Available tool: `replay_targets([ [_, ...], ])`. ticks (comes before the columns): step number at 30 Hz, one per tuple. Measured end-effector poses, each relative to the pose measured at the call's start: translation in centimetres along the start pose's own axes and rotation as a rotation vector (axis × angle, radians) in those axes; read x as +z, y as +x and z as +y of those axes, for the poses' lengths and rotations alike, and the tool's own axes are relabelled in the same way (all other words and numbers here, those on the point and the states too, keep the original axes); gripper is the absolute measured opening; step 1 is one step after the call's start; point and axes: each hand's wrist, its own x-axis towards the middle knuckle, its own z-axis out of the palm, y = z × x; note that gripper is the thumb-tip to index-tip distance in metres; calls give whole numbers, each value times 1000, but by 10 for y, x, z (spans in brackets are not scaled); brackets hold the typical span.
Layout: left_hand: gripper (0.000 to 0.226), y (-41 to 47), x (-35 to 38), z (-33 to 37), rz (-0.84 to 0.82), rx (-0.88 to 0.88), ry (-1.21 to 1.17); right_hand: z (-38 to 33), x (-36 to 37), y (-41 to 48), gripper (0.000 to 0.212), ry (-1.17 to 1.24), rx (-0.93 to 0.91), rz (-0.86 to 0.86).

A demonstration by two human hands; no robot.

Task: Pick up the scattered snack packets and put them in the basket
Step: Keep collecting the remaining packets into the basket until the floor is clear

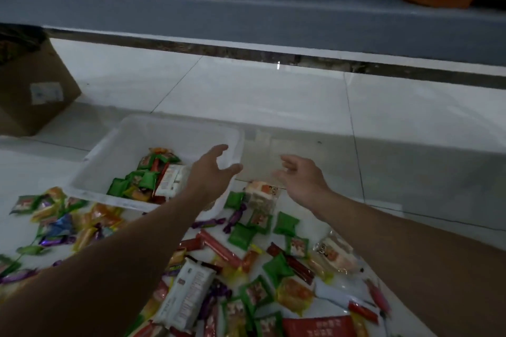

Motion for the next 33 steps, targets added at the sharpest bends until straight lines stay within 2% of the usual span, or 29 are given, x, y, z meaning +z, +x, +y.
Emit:
replay_targets([
  [5,58,-11,45,72,-105,98,-45,46,-83,-27,64,31,48,129],
  [10,53,-31,117,126,-193,133,-121,104,-158,-60,61,38,163,292],
  [17,53,-95,228,127,-402,152,-113,199,-198,-109,58,31,358,396],
  [21,51,-120,264,116,-469,161,-81,236,-202,-119,59,-21,397,351],
  [24,51,-124,281,113,-507,196,-38,257,-208,-117,65,-175,383,281],
  [28,54,-118,301,111,-530,214,9,282,-218,-109,91,-471,353,40],
  [33,59,-112,329,113,-560,263,70,299,-230,-93,110,-654,339,-110],
])
